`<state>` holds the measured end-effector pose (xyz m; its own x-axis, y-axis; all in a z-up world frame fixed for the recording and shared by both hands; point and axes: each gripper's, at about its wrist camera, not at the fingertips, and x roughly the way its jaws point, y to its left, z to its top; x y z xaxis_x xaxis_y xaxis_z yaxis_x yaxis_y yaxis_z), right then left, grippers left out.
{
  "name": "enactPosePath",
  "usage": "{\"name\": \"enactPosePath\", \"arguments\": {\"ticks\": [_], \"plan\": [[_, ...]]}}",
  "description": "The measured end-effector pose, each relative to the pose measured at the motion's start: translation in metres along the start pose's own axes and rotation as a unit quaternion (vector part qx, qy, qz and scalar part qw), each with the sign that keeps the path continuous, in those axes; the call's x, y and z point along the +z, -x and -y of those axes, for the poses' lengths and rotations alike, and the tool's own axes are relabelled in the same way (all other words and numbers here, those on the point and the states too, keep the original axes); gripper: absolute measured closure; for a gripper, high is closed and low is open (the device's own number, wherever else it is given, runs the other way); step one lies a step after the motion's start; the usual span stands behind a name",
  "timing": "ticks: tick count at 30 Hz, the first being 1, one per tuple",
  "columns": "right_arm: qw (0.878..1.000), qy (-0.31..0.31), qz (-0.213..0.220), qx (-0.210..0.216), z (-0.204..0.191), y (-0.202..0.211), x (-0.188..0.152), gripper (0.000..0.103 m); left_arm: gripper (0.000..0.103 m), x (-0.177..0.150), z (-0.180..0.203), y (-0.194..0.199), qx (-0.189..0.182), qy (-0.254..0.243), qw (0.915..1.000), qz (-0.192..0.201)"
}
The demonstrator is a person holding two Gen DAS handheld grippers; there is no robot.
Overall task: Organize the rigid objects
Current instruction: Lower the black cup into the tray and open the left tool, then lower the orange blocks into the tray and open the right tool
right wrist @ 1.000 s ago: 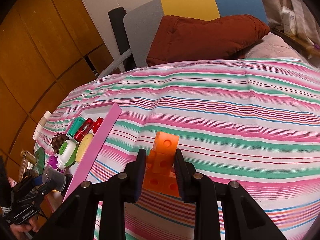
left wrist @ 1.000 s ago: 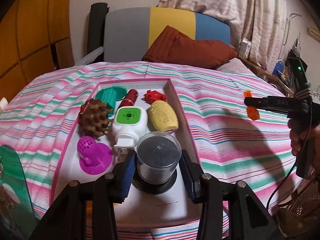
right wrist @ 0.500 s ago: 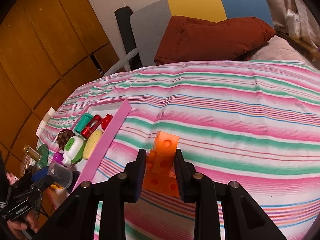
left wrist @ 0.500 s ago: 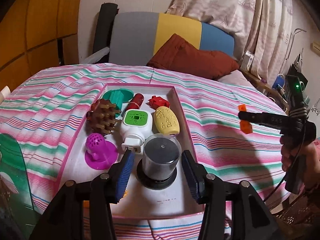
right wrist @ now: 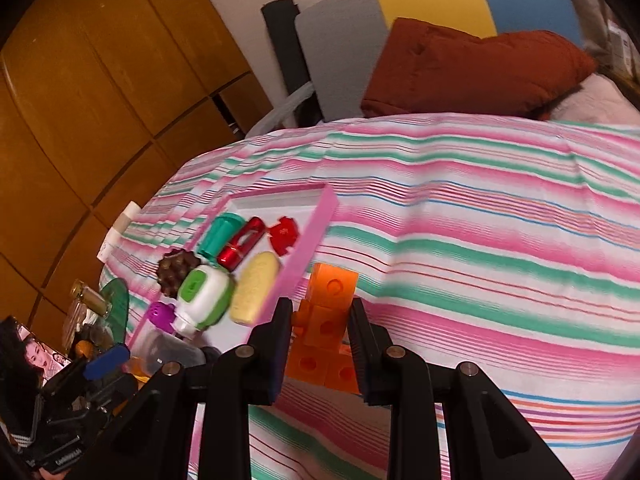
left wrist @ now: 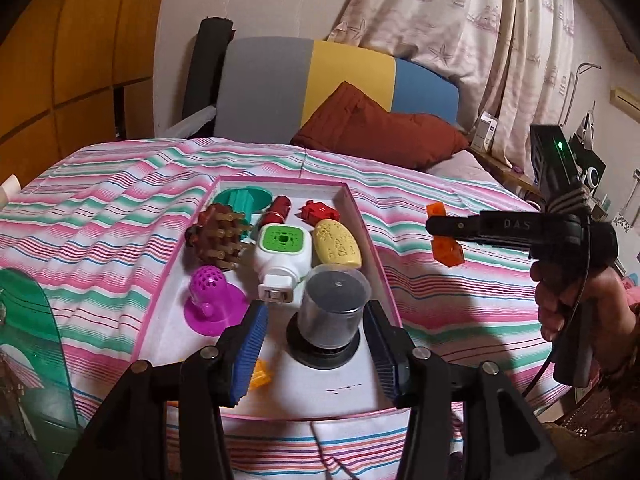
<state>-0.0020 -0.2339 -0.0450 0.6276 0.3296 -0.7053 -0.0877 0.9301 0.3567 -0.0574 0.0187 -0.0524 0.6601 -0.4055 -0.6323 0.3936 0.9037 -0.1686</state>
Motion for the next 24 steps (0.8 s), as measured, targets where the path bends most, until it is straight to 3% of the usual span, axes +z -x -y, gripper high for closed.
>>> {"name": "enactPosePath", "arguments": {"ticks": [24], "plan": [[0.995, 0.102, -0.007, -0.001, -0.091, -0.039, 0.038, 0.075, 0.053, -0.002, -0.037, 0.013, 0.016, 0.047, 0.9987, 0.008]]}}
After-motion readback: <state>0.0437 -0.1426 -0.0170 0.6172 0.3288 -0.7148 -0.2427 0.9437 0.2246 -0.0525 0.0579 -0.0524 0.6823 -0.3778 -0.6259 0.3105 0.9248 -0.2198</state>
